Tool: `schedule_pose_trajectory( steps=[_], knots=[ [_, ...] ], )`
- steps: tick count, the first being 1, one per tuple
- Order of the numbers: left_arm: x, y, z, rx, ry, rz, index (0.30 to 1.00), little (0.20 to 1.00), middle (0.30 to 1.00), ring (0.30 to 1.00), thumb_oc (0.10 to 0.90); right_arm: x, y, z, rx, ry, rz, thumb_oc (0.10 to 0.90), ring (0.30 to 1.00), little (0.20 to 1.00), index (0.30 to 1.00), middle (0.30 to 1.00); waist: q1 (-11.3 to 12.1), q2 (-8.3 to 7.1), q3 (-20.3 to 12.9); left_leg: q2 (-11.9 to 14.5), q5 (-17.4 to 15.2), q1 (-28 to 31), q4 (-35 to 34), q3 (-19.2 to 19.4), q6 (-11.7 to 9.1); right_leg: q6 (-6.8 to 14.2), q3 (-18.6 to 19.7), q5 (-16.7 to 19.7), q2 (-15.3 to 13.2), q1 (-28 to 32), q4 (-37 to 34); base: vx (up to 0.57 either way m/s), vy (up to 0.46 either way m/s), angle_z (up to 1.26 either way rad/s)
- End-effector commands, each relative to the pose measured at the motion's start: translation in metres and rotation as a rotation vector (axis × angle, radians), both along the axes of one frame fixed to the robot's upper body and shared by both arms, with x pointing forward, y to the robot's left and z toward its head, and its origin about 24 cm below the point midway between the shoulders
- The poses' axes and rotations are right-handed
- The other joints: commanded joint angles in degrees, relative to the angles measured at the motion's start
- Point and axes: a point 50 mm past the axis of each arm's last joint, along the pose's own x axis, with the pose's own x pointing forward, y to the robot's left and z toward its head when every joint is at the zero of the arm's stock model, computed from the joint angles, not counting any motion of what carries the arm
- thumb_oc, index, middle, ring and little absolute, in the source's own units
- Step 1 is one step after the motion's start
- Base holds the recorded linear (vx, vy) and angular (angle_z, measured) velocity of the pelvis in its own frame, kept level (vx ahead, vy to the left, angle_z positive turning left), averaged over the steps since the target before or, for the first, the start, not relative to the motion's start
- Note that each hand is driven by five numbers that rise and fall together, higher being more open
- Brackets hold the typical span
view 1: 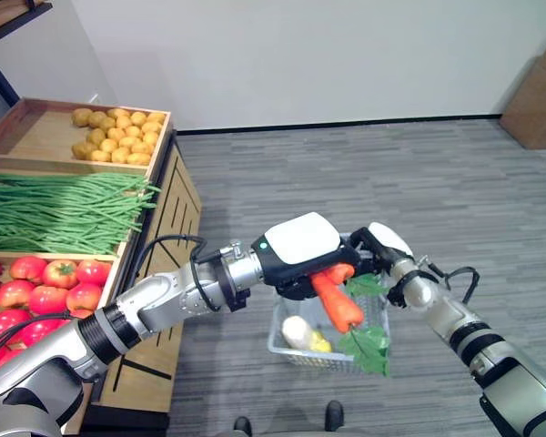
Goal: Get the vegetables into the basket
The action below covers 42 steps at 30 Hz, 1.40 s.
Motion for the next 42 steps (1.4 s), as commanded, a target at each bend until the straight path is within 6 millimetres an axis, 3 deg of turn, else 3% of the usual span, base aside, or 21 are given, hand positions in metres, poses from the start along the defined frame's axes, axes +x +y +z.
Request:
schedule_pose_trajectory(
  steps=[1, 10, 23, 30, 37, 42],
  knots=[
    [0.0, -0.015, 0.032, -0.078, -0.161, -0.1, 0.3, 0.3, 0.3, 0.3, 0.4, 0.05, 0.04, 0.123, 0.204, -0.48, 0.093, 0.4, 0.3, 0.3, 0.3, 0.3, 0.3, -3.46, -3.63, 2.08, -0.09, -1.23, 0.02, -1.08, -2.76, 5.6, -0.17, -4.27, -4.05, 4.73, 0.02, 0.0, 0.0, 0.0],
    [0.009, -0.014, 0.018, -0.03, -0.165, -0.049, 0.3, 0.3, 0.3, 0.3, 0.4, 0.046, 0.054, 0.137, 0.268, -0.516, 0.159, 0.4, 0.3, 0.3, 0.3, 0.3, 0.05, -3.87, -3.63, 2.11, 0.44, -1.43, 0.02, -0.86, -2.6, 5.4, 0.08, -3.86, -3.95, 4.37, 0.02, -0.01, -0.001, 0.0],
    [0.031, -0.019, -0.02, -0.036, -0.072, 0.112, 0.3, 0.3, 0.3, 0.3, 0.4, 0.046, 0.068, 0.14, 0.337, -0.512, 0.186, 0.4, 0.3, 0.3, 0.3, 0.3, -0.44, -3.9, -3.68, 2.29, -0.01, -1.18, 0.02, -0.93, -2.65, 5.21, 0.21, -4.35, -3.83, 4.55, 0.02, 0.0, 0.0, 0.0],
    [0.036, -0.019, -0.048, 0.014, -0.018, 0.183, 0.3, 0.3, 0.3, 0.3, 0.4, 0.042, 0.079, 0.148, 0.384, -0.534, 0.236, 0.4, 0.3, 0.3, 0.3, 0.3, -0.84, -4.06, -3.68, 2.42, -0.1, -1.02, 0.02, -0.47, -2.68, 5.17, 0.49, -4.36, -3.74, 4.47, 0.02, 0.01, 0.0, -0.01],
    [0.041, -0.009, -0.098, 0.109, 0.079, 0.338, 0.3, 0.3, 0.3, 0.3, 0.4, 0.039, 0.088, 0.15, 0.43, -0.536, 0.263, 0.4, 0.3, 0.3, 0.3, 0.3, -1.27, -4.28, -3.81, 2.48, -0.14, -0.78, 0.02, 0.02, -2.62, 5.04, 0.91, -4.29, -3.68, 4.33, 0.02, 0.0, -0.001, -0.02],
    [0.048, -0.001, -0.113, 0.177, 0.077, 0.417, 0.3, 0.3, 0.3, 0.3, 0.4, 0.038, 0.092, 0.151, 0.442, -0.528, 0.28, 0.4, 0.3, 0.3, 0.3, 0.3, -1.53, -4.38, -3.89, 2.56, -0.24, -0.61, 0.02, 0.23, -2.63, 5.01, 0.96, -4.35, -3.6, 4.41, 0.02, 0.01, -0.002, -0.02]
  ],
)
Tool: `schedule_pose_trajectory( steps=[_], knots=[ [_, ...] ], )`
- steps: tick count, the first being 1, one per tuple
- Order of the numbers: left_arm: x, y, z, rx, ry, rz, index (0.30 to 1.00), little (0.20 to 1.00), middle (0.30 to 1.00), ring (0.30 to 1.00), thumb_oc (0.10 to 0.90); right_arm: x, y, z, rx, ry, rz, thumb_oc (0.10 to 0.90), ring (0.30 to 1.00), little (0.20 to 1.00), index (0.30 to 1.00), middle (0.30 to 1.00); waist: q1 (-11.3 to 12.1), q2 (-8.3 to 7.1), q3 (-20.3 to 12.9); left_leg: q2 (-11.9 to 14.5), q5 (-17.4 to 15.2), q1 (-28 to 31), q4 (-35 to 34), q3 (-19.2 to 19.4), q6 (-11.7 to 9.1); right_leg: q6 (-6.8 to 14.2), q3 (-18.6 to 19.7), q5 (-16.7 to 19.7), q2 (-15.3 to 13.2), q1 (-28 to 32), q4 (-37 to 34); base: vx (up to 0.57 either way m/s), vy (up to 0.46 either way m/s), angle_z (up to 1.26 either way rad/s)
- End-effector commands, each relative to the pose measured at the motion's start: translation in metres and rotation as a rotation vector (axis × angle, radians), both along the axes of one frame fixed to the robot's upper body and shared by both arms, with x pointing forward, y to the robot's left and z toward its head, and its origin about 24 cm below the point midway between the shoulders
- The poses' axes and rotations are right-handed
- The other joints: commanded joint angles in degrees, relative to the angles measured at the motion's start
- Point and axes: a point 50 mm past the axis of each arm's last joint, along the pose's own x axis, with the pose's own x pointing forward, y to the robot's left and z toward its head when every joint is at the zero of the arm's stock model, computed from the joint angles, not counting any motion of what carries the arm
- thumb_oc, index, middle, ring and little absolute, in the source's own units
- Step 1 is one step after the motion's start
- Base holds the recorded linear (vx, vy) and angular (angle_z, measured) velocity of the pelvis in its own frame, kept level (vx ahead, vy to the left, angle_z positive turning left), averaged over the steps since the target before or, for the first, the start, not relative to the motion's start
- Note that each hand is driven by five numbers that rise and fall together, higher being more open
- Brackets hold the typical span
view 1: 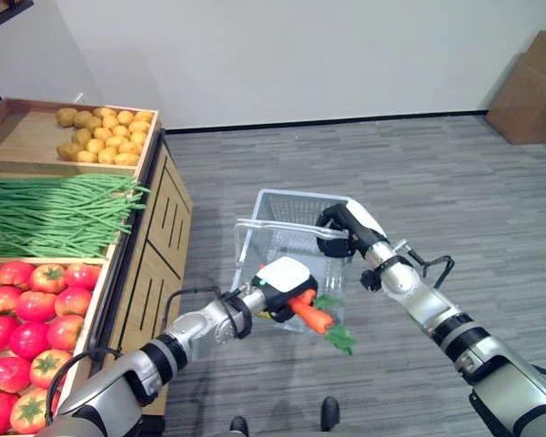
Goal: Get the vegetables into the basket
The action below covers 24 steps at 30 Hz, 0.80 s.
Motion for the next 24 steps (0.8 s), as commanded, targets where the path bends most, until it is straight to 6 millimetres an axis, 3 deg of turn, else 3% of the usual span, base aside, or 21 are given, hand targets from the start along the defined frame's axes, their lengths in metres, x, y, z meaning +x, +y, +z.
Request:
schedule_pose_trajectory(
  steps=[1, 11, 12, 13, 15, 24],
  knots=[
    [0.025, -0.011, 0.028, -0.041, -0.169, -0.006, 0.3, 0.3, 0.3, 0.3, 0.4, 0.03, 0.045, 0.118, 0.232, -0.411, 0.143, 0.4, 0.3, 0.3, 0.3, 0.3, -0.06, -3.51, -4.32, 2.09, -0.18, -0.67, 0.02, -0.88, -2.56, 5.12, 0.27, -4.42, -4.19, 4.82, 0.0, 0.0, 0.0, 0.0],
    [0.041, 0.017, 0.03, 0.009, -0.251, 0.142, 0.3, 0.3, 0.3, 0.3, 0.4, 0.029, 0.04, 0.111, 0.227, -0.383, 0.138, 0.4, 0.3, 0.3, 0.3, 0.3, 0.17, -3.54, -4.24, 2.33, -0.13, -0.44, 0.02, -0.89, -2.72, 5.05, 0.25, -4.56, -4.07, 5.06, 0.0, 0.0, 0.0, 0.0],
    [0.043, 0.02, 0.031, 0.009, -0.26, 0.162, 0.341, 0.341, 0.341, 0.341, 0.429, 0.029, 0.039, 0.11, 0.227, -0.379, 0.134, 0.4, 0.3, 0.3, 0.3, 0.3, 0.21, -3.57, -4.19, 2.35, -0.1, -0.44, 0.02, -0.92, -2.74, 5.04, 0.21, -4.58, -4.05, 5.1, 0.0, 0.0, 0.0, 0.0],
    [0.045, 0.025, 0.031, 0.006, -0.271, 0.196, 0.596, 0.596, 0.596, 0.596, 0.612, 0.028, 0.038, 0.107, 0.227, -0.374, 0.129, 0.4, 0.3, 0.3, 0.3, 0.3, 0.26, -3.59, -4.17, 2.35, -0.11, -0.42, 0.02, -0.94, -2.75, 5.0, 0.21, -4.56, -4.05, 5.14, 0.0, 0.0, 0.0, 0.0],
    [0.045, 0.026, 0.031, 0.002, -0.283, 0.215, 1.0, 1.0, 1.0, 1.0, 0.9, 0.028, 0.037, 0.105, 0.223, -0.368, 0.123, 0.4, 0.3, 0.3, 0.3, 0.3, 0.31, -3.62, -4.13, 2.39, -0.11, -0.4, 0.02, -0.98, -2.76, 4.97, 0.18, -4.58, -4.06, 5.24, 0.0, 0.0, 0.0, 0.0],
    [0.04, 0.008, 0.037, -0.079, -0.298, 0.181, 1.0, 1.0, 1.0, 1.0, 0.9, 0.029, 0.037, 0.1, 0.212, -0.359, 0.103, 0.4, 0.3, 0.3, 0.3, 0.3, 0.5, -3.95, -4.06, 2.41, -0.06, -0.7, 0.02, -1.41, -2.67, 4.81, -0.15, -4.64, -3.87, 5.24, 0.0, 0.0, 0.0, 0.0]
  ],
)
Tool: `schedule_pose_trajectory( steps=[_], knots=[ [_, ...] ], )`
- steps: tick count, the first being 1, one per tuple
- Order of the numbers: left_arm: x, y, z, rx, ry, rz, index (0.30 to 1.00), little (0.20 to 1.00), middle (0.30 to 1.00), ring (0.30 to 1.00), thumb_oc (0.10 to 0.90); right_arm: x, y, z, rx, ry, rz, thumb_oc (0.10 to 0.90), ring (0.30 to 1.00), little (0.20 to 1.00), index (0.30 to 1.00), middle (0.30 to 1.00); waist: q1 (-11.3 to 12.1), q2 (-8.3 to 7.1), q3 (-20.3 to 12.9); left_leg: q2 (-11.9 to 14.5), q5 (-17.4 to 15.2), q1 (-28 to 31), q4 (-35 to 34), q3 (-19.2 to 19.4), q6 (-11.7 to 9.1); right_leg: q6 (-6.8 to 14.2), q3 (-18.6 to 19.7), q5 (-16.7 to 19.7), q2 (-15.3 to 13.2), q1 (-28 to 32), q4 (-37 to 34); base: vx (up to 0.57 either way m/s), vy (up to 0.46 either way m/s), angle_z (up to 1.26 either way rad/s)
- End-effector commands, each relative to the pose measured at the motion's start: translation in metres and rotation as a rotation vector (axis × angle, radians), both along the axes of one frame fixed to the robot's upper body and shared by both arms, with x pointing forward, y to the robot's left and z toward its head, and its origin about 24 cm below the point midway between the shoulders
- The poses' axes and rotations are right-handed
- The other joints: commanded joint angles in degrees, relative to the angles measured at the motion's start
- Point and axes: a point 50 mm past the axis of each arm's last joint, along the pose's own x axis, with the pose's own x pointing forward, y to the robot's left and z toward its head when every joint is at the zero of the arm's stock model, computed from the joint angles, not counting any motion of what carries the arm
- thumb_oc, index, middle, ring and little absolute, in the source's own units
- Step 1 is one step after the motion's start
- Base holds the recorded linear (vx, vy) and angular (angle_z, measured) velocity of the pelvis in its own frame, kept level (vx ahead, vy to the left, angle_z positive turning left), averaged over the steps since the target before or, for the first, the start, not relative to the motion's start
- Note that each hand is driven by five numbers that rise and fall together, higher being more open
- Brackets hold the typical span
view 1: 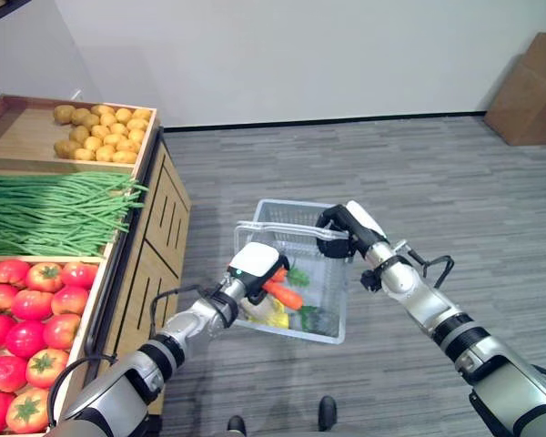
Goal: Get the vegetables into the basket
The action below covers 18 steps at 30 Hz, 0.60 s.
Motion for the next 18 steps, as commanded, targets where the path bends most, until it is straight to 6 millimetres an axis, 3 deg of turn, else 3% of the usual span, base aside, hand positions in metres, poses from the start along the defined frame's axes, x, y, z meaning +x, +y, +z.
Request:
schedule_pose_trajectory(
  steps=[1, 11, 12, 14, 16, 17, 18],
  knots=[
    [0.019, -0.016, 0.033, -0.069, -0.16, -0.055, 1.0, 1.0, 1.0, 1.0, 0.9, 0.029, 0.037, 0.101, 0.211, -0.379, 0.099, 0.4, 0.3, 0.3, 0.3, 0.3, 0.33, -3.76, -4.18, 2.15, -0.07, -0.73, 0.03, -1.35, -2.66, 4.84, -0.1, -4.66, -4.11, 5.2, 0.0, 0.0, 0.0, 0.0],
    [0.006, -0.039, 0.06, -0.289, -0.142, -0.155, 1.0, 1.0, 1.0, 1.0, 0.9, 0.029, 0.025, 0.085, 0.192, -0.341, 0.025, 0.4, 0.3, 0.3, 0.3, 0.3, 0.76, -3.79, -4.12, 2.01, 0.07, -1.19, 0.03, -1.94, -2.5, 4.82, -0.57, -4.53, -4.25, 5.22, 0.0, -0.01, -0.002, 0.0],
    [-0.006, -0.051, 0.079, -0.446, -0.065, -0.264, 1.0, 1.0, 1.0, 1.0, 0.9, 0.03, 0.014, 0.081, 0.175, -0.327, -0.017, 0.4, 0.3, 0.3, 0.3, 0.3, 0.86, -3.69, -3.97, 1.92, 0.63, -1.55, 0.03, -2.11, -2.36, 4.7, -0.68, -4.01, -4.3, 4.96, 0.0, 0.0, 0.0, 0.0],
    [-0.017, -0.052, 0.093, -0.552, 0.054, -0.34, 1.0, 1.0, 1.0, 1.0, 0.9, 0.031, 0.007, 0.078, 0.172, -0.312, -0.045, 0.4, 0.3, 0.3, 0.3, 0.3, 0.84, -3.48, -4.15, 1.92, 0.07, -1.31, 0.03, -2.1, -2.38, 4.86, -0.71, -4.32, -4.35, 5.16, 0.0, 0.0, 0.0, 0.0],
    [-0.03, -0.041, 0.121, -0.768, 0.19, -0.422, 1.0, 1.0, 1.0, 1.0, 0.9, 0.032, -0.006, 0.066, 0.124, -0.266, -0.088, 0.4, 0.3, 0.3, 0.3, 0.3, 1.09, -2.93, -4.38, 1.73, 0.05, -1.08, 0.03, -2.04, -2.32, 4.96, -0.82, -4.13, -4.5, 5.33, 0.0, 0.0, 0.008, 0.02],
    [-0.03, -0.04, 0.122, -0.769, 0.194, -0.42, 1.0, 1.0, 1.0, 1.0, 0.9, 0.032, -0.005, 0.065, 0.125, -0.266, -0.086, 0.4, 0.3, 0.3, 0.3, 0.3, 1.0, -3.0, -4.32, 1.74, -0.01, -0.94, 0.03, -2.03, -2.33, 4.97, -0.82, -4.18, -4.5, 5.46, 0.0, -0.01, 0.022, 0.1],
    [-0.037, -0.027, 0.127, -0.938, 0.376, -0.432, 1.0, 1.0, 1.0, 1.0, 0.9, 0.031, -0.023, 0.047, 0.076, -0.195, -0.152, 0.4, 0.3, 0.3, 0.3, 0.3, 1.2, -2.67, -4.34, 1.63, 0.04, -0.75, 0.03, -2.17, -2.29, 4.96, -0.87, -4.07, -4.58, 5.68, 0.0, -0.01, 0.01, 0.1]
  ],
)
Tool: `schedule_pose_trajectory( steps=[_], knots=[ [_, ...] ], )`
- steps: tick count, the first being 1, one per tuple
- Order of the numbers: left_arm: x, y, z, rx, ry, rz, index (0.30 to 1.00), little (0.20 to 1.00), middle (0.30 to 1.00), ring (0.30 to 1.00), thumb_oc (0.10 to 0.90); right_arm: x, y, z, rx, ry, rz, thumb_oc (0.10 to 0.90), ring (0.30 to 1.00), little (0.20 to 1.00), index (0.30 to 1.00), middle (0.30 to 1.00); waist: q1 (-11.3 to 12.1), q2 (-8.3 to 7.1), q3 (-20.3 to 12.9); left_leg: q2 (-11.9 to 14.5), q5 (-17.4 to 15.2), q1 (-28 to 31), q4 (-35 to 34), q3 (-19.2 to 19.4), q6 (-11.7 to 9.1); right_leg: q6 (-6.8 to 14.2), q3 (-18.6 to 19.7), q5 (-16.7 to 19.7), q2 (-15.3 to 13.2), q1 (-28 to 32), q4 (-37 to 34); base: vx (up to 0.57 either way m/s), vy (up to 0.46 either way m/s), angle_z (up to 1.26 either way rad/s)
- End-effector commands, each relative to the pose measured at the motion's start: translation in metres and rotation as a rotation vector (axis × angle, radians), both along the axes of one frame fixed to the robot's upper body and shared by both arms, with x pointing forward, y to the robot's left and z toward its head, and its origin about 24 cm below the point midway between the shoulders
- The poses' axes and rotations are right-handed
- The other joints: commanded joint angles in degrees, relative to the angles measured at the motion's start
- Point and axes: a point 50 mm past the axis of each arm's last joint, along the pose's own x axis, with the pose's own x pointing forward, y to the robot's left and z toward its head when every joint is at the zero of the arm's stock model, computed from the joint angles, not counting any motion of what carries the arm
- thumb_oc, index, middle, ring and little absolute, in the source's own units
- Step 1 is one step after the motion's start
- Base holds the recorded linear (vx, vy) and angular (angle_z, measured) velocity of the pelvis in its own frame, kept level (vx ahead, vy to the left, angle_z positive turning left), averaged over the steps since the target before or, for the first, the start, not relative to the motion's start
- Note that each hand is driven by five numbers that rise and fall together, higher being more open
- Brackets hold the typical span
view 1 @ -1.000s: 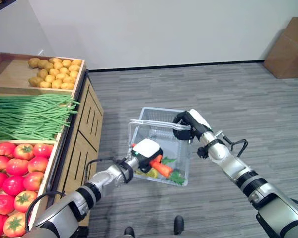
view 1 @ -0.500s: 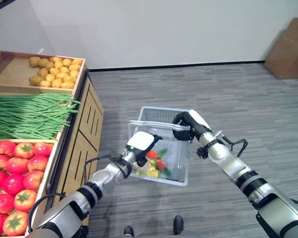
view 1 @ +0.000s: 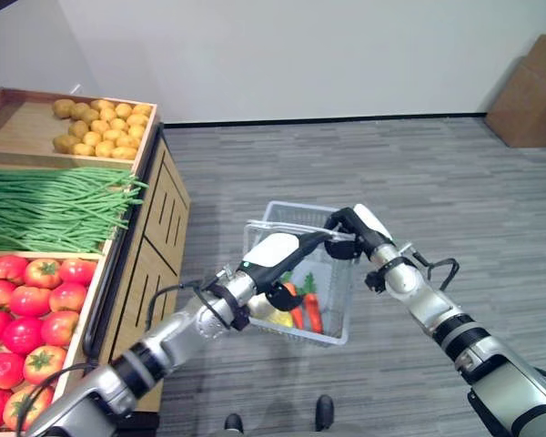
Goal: Get the vegetables into the basket
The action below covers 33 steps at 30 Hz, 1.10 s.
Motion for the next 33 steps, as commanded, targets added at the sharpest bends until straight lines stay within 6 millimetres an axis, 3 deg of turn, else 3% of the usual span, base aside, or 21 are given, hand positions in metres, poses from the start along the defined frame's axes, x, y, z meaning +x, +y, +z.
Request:
schedule_pose_trajectory(
  steps=[1, 3, 8, 10, 11, 13, 14, 17, 21, 22, 23, 24, 26, 29, 33],
  knots=[
    [0.012, -0.006, 0.026, -0.309, 0.163, -0.092, 1.0, 1.0, 1.0, 1.0, 0.9, 0.032, 0.006, 0.07, 0.105, -0.304, -0.017, 0.4, 0.3, 0.3, 0.3, 0.3, 0.14, -2.25, -4.7, 1.71, 0.01, -1.24, 0.02, -1.34, -2.25, 4.89, -0.15, -4.01, -4.36, 4.73, 0.0, -0.02, 0.013, 0.09],
    [0.005, 0.008, 0.023, -0.402, 0.338, -0.128, 1.0, 1.0, 1.0, 1.0, 0.9, 0.027, -0.015, 0.049, 0.06, -0.224, -0.094, 0.4, 0.3, 0.3, 0.3, 0.3, 0.45, -2.0, -4.61, 1.67, 0.2, -1.27, 0.02, -1.53, -2.27, 4.85, -0.22, -3.85, -4.36, 4.79, 0.0, -0.01, 0.001, 0.04],
    [-0.003, 0.035, 0.004, -0.458, 0.468, -0.031, 1.0, 1.0, 1.0, 1.0, 0.9, 0.013, -0.04, 0.027, -0.003, -0.143, -0.152, 0.4, 0.3, 0.3, 0.3, 0.3, 0.62, -1.97, -4.54, 1.56, 0.36, -1.31, 0.02, -1.75, -2.28, 4.84, -0.37, -3.71, -4.35, 4.84, 0.0, 0.0, 0.0, 0.0],
    [-0.01, 0.057, -0.019, -0.396, 0.551, 0.073, 1.0, 1.0, 1.0, 1.0, 0.9, -0.001, -0.057, 0.016, -0.02, -0.109, -0.187, 0.4, 0.3, 0.3, 0.3, 0.3, 0.67, -1.72, -4.33, 1.46, 0.52, -1.44, 0.02, -1.99, -2.26, 4.9, -0.55, -3.51, -4.42, 4.84, 0.0, 0.0, 0.0, 0.0],
    [-0.011, 0.057, -0.02, -0.395, 0.552, 0.073, 1.0, 1.0, 1.0, 1.0, 0.9, -0.001, -0.057, 0.015, -0.02, -0.108, -0.187, 0.4, 0.3, 0.3, 0.3, 0.3, 0.65, -1.74, -4.4, 1.46, 0.52, -1.45, 0.02, -2.02, -2.26, 4.9, -0.58, -3.52, -4.42, 4.85, 0.0, 0.0, 0.0, 0.0],
    [-0.023, 0.082, -0.043, -0.26, 0.626, 0.159, 1.0, 1.0, 1.0, 1.0, 0.9, -0.018, -0.075, 0.003, -0.038, -0.068, -0.226, 0.4, 0.3, 0.3, 0.3, 0.3, 0.64, -1.51, -4.26, 1.27, 0.65, -1.66, 0.02, -2.19, -2.29, 5.06, -0.78, -3.46, -4.48, 4.85, 0.0, -0.01, 0.003, 0.02],
    [-0.023, 0.082, -0.043, -0.26, 0.627, 0.159, 1.0, 1.0, 1.0, 1.0, 0.9, -0.019, -0.075, 0.003, -0.038, -0.066, -0.226, 0.4, 0.3, 0.3, 0.3, 0.3, 0.63, -1.54, -4.36, 1.27, 0.65, -1.68, 0.02, -2.21, -2.29, 5.06, -0.8, -3.47, -4.48, 4.84, 0.0, -0.01, 0.0, 0.05],
    [-0.042, 0.118, -0.106, -0.147, 0.796, 0.398, 1.0, 1.0, 1.0, 1.0, 0.9, -0.042, -0.094, -0.019, -0.025, -0.005, -0.313, 0.4, 0.3, 0.3, 0.3, 0.3, 0.38, -1.53, -4.29, 1.19, 0.77, -1.84, 0.02, -2.19, -2.23, 5.19, -0.79, -3.34, -4.59, 4.59, 0.03, 0.0, 0.001, 0.01],
    [-0.077, 0.146, -0.169, -0.045, 0.954, 0.668, 1.0, 1.0, 1.0, 1.0, 0.9, -0.073, -0.119, -0.041, 0.005, 0.066, -0.465, 0.4, 0.3, 0.3, 0.3, 0.3, 0.31, -1.33, -4.26, 1.08, 0.95, -2.33, 0.02, -2.45, -2.13, 5.18, -1.15, -3.22, -4.69, 4.33, 0.06, 0.0, 0.0, 0.0],
    [-0.077, 0.145, -0.17, -0.045, 0.954, 0.667, 1.0, 1.0, 1.0, 1.0, 0.9, -0.073, -0.119, -0.041, 0.003, 0.066, -0.464, 0.4, 0.3, 0.3, 0.3, 0.3, 0.27, -1.25, -4.31, 1.07, 0.94, -2.36, 0.02, -2.48, -2.13, 5.19, -1.19, -3.24, -4.7, 4.33, 0.05, -0.01, -0.001, 0.04],
    [-0.09, 0.152, -0.186, 0.003, 0.995, 0.741, 1.0, 1.0, 1.0, 1.0, 0.9, -0.082, -0.125, -0.048, 0.009, 0.094, -0.505, 0.4, 0.3, 0.3, 0.3, 0.3, 0.23, -1.28, -4.32, 1.07, 1.01, -2.5, 0.02, -2.59, -2.1, 5.2, -1.35, -3.23, -4.7, 4.27, 0.08, -0.03, -0.004, 0.07],
    [-0.118, 0.161, -0.216, 0.084, 1.078, 0.914, 1.0, 1.0, 1.0, 1.0, 0.9, -0.104, -0.134, -0.067, 0.014, 0.164, -0.583, 0.4, 0.3, 0.3, 0.3, 0.3, 0.19, -1.44, -4.22, 1.16, 1.19, -2.83, 0.02, -2.82, -2.04, 5.12, -1.56, -3.18, -4.76, 4.21, 0.1, -0.03, -0.002, 0.09],
    [-0.141, 0.163, -0.237, 0.16, 1.153, 1.035, 1.0, 1.0, 1.0, 1.0, 0.9, -0.122, -0.14, -0.079, 0.013, 0.214, -0.638, 0.4, 0.3, 0.3, 0.3, 0.3, 0.05, -1.43, -4.35, 1.15, 1.3, -3.1, 0.02, -2.94, -2.0, 5.04, -1.73, -3.16, -4.76, 4.12, 0.12, -0.02, 0.006, 0.13],
    [-0.172, 0.161, -0.256, 0.271, 1.253, 1.122, 1.0, 1.0, 1.0, 1.0, 0.9, -0.153, -0.145, -0.101, 0.034, 0.316, -0.733, 0.4, 0.3, 0.3, 0.3, 0.3, -0.22, -1.42, -4.45, 1.15, 1.29, -3.24, 0.02, -2.93, -2.05, 4.96, -1.76, -3.09, -4.73, 3.93, 0.11, -0.01, 0.002, 0.15],
    [-0.196, 0.161, -0.264, 0.333, 1.329, 1.228, 1.0, 1.0, 1.0, 1.0, 0.9, -0.185, -0.135, -0.127, 0.07, 0.436, -0.783, 0.4, 0.3, 0.3, 0.3, 0.3, -0.56, -1.45, -4.45, 1.24, 1.31, -3.28, 0.02, -2.75, -2.22, 4.83, -1.73, -3.04, -4.69, 3.73, 0.13, 0.0, 0.001, -0.04]
  ],
)
